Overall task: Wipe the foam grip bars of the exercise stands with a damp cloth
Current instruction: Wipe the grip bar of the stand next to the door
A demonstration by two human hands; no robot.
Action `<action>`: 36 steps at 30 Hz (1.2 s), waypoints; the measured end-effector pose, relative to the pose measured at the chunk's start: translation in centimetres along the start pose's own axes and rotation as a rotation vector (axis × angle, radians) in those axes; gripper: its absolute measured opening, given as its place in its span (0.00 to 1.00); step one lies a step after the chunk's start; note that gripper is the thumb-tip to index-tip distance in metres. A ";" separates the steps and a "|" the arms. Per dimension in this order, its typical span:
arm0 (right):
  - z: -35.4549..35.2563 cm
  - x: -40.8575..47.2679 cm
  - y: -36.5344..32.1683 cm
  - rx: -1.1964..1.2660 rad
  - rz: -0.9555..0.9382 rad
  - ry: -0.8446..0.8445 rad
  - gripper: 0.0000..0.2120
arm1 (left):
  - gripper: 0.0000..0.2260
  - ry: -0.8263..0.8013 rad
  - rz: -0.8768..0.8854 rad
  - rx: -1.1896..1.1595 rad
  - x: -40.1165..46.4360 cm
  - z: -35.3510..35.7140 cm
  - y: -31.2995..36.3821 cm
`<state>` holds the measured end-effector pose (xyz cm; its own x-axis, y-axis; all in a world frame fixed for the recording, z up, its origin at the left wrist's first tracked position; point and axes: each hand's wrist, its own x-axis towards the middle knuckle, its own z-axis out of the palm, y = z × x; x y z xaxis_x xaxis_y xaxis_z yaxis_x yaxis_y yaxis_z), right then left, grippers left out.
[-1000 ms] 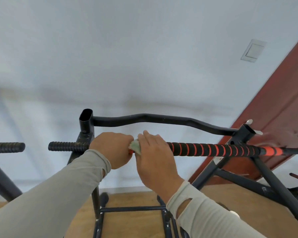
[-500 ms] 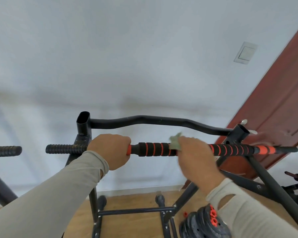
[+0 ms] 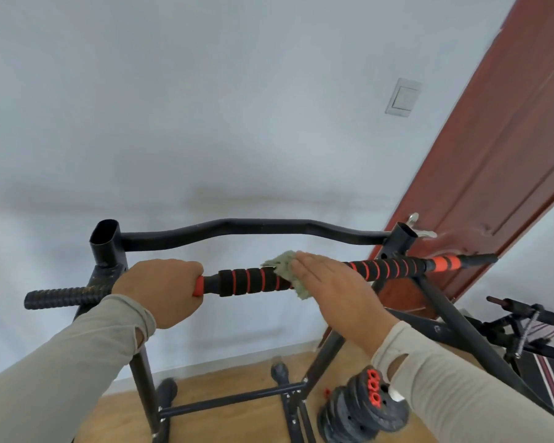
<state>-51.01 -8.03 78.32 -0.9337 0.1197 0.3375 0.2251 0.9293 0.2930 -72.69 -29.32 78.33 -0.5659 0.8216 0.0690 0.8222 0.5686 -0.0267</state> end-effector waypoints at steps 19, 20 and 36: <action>-1.0 4.2 -9.8 0.379 0.096 0.099 0.19 | 0.08 0.174 -0.042 0.097 -0.1 1.0 2.6; -1.1 3.6 -7.9 0.356 0.076 0.093 0.20 | 0.07 0.161 -0.036 0.091 0.1 1.0 2.5; -3.0 -0.3 7.2 0.021 0.581 -0.376 0.11 | 0.06 0.129 -0.002 0.053 0.1 1.1 2.6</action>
<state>-48.31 -2.45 82.97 -0.6975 0.7096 0.1002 0.7159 0.6840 0.1400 -70.69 -27.68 77.14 -0.5520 0.8103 0.1966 0.8149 0.5743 -0.0789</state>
